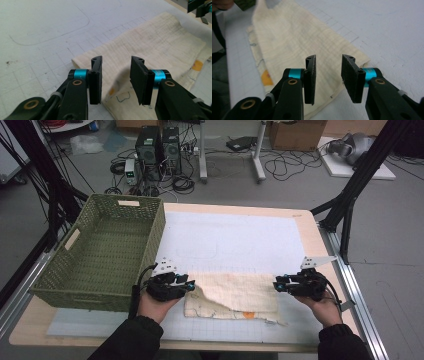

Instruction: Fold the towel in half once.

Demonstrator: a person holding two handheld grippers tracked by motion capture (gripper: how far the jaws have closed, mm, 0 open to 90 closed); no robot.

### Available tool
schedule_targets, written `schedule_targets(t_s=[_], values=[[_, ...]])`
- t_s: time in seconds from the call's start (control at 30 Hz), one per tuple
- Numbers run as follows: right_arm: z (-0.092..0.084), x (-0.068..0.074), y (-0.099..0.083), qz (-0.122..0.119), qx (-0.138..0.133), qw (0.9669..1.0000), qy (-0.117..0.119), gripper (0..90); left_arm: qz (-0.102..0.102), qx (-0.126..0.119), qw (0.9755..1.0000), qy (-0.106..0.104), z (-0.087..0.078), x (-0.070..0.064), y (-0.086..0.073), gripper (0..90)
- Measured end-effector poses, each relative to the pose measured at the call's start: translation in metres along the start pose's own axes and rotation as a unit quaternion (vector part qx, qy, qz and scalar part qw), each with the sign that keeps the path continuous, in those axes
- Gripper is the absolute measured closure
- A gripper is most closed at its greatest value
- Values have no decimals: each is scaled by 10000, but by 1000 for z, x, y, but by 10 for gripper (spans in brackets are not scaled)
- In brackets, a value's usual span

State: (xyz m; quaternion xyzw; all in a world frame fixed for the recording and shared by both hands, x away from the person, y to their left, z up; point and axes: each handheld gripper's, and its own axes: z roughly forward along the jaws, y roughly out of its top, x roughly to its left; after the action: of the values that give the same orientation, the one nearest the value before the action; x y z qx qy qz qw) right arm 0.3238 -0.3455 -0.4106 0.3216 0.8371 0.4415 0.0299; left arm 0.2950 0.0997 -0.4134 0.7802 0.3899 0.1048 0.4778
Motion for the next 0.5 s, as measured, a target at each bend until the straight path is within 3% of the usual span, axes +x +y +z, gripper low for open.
schedule_targets(t_s=[0.17, 0.23, 0.3, 0.43, 0.47, 0.5], values=[[14, -10, 2, 28, 163, 9996, -230, 597, 2, -2, 10000, 99, 5, 1, 2, 602], [18, -16, 4, 121, 180, 9993, -319, 571, -3, 43, 9997, 249, 14, 4, 5, 605], [23, -21, 9, 196, 164, 9990, -366, 540, -132, 69, 9992, 367, 24, 9, 6, 610], [36, -28, 17, 189, 272, 9984, -466, 506, -321, 167, 9959, 832, 41, 21, 3, 555], [40, -29, 18, 183, 326, 9981, -488, 509, -395, 219, 9950, 895, 45, 23, 2, 527], [43, -30, 17, 184, 369, 9979, -491, 527, -479, 234, 9951, 830, 47, 24, 2, 521]])
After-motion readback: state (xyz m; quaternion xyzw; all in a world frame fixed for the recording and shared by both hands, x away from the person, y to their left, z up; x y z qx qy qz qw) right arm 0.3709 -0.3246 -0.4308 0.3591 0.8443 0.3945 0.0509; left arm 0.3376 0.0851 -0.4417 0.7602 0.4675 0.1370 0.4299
